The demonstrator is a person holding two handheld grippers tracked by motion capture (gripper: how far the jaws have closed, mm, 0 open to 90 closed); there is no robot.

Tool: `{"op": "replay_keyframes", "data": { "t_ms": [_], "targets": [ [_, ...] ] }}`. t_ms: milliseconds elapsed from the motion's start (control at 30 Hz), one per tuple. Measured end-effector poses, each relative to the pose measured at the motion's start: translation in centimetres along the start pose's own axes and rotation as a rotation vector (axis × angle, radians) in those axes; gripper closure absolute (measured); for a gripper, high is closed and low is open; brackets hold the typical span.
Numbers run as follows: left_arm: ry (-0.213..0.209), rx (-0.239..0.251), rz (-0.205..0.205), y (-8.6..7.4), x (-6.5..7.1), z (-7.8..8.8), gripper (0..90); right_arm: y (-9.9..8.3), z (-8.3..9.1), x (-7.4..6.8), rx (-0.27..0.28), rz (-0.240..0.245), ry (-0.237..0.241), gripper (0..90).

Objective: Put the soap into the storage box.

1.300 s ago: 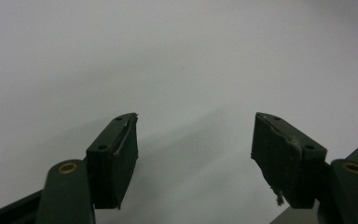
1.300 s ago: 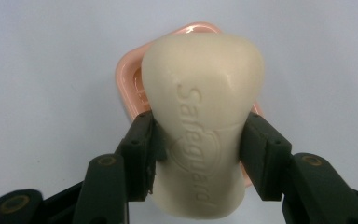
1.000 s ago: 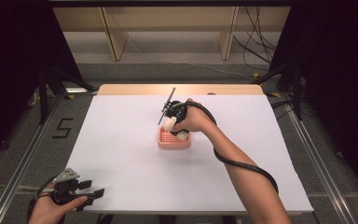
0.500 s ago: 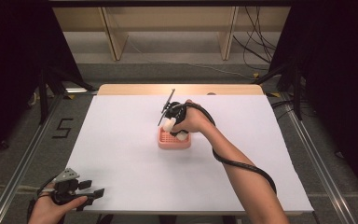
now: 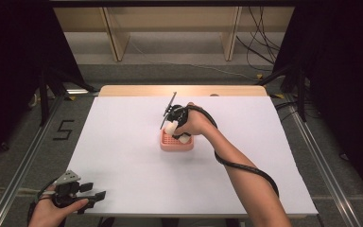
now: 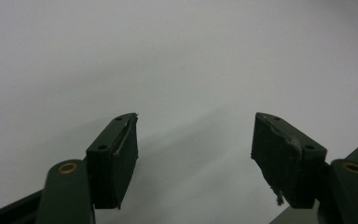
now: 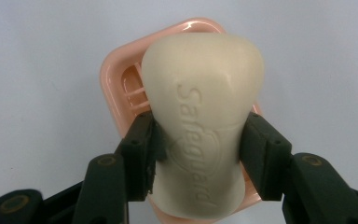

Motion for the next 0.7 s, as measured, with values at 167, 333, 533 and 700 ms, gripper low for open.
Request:
{"op": "replay_keyframes", "data": {
  "t_ms": [167,333,533,700],
  "targets": [
    [0.012,0.001,0.001,0.0,0.03,0.01,31.0,0.0,-0.18,-0.03,0.0,0.003,-0.001,50.7],
    [0.012,0.001,0.0,0.01,0.04,0.03,31.0,0.02,-0.26,0.03,-0.005,-0.007,0.001,50.7],
    [0.013,-0.006,-0.009,-0.01,-0.02,0.1,31.0,-0.01,-0.49,0.08,-0.008,-0.004,0.002,50.7],
    [-0.003,-0.011,-0.002,-0.02,0.03,0.11,31.0,-0.01,-0.69,0.05,-0.014,-0.001,0.001,50.7]
  ]
}}
Point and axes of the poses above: each handheld gripper's, and its own axes: z roughly backward along the jaws, y roughly out of its top, x roughly to its right, the point moved 5 cm from there along -z, roughly forward along the jaws, and after that the axes turned 6 degrees about -y, right-handed, at the moved point
